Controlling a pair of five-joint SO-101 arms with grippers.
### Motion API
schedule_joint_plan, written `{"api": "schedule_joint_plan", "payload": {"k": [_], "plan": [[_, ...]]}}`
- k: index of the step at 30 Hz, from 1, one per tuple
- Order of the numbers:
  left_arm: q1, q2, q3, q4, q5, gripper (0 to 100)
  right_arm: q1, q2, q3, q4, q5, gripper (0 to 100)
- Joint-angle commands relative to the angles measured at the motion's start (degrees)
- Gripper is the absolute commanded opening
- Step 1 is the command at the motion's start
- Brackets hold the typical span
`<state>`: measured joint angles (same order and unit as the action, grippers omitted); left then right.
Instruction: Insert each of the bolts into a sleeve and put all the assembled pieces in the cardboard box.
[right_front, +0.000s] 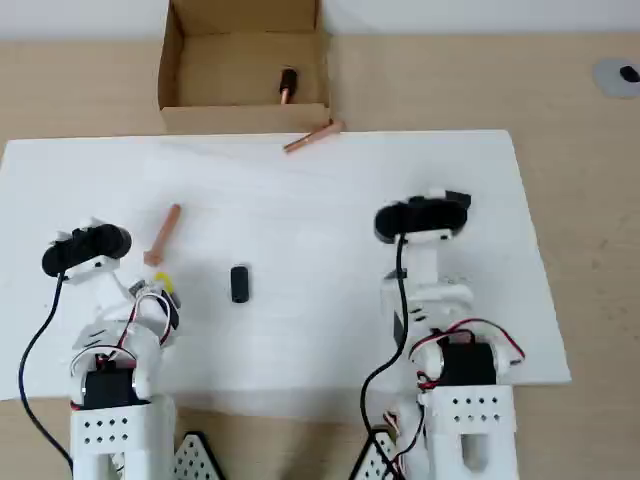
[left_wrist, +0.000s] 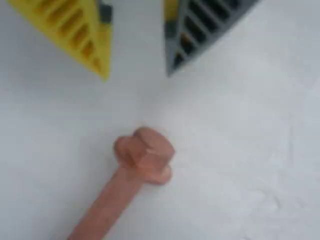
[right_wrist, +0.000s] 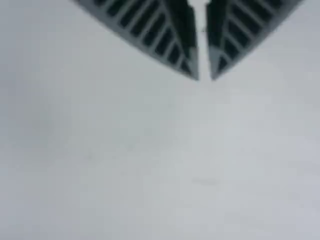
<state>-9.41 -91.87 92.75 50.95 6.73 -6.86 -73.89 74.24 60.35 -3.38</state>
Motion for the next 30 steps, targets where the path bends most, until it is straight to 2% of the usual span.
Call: {"api": "schedule_joint_plan", "payload": {"k": [1, 10, 12, 16, 23, 27, 30], "plan": [[0.5, -0.5, -0.2, -0.2, 0.0, 8, -1.7, 7.3, -8.0, 2.7, 0.6, 1.2], [1.2, -0.5, -0.2, -0.4, 0.1, 8, -1.6, 37.7, -34.7, 15.9, 1.0, 1.2], [1.2, -0.5, -0.2, -0.4, 0.1, 8, -1.6, 43.2, -41.5, 20.3, 6.4, 1.2], [1.9, -0.5, -0.2, -0.4, 0.1, 8, -1.6, 50.7, -50.8, 26.2, 24.4, 1.2], [2.7, -0.5, -0.4, 0.1, 0.0, 8, -4.7, 52.8, -59.1, 32.4, 30.2, 1.2], [1.1, -0.2, -0.7, -0.4, -1.7, 9, -8.5, 54.0, -63.4, 33.6, 27.6, 1.2], [0.5, 0.0, -3.0, 1.8, -9.8, 9, -9.9, 58.0, -68.2, 35.5, 20.5, 1.2]]}}
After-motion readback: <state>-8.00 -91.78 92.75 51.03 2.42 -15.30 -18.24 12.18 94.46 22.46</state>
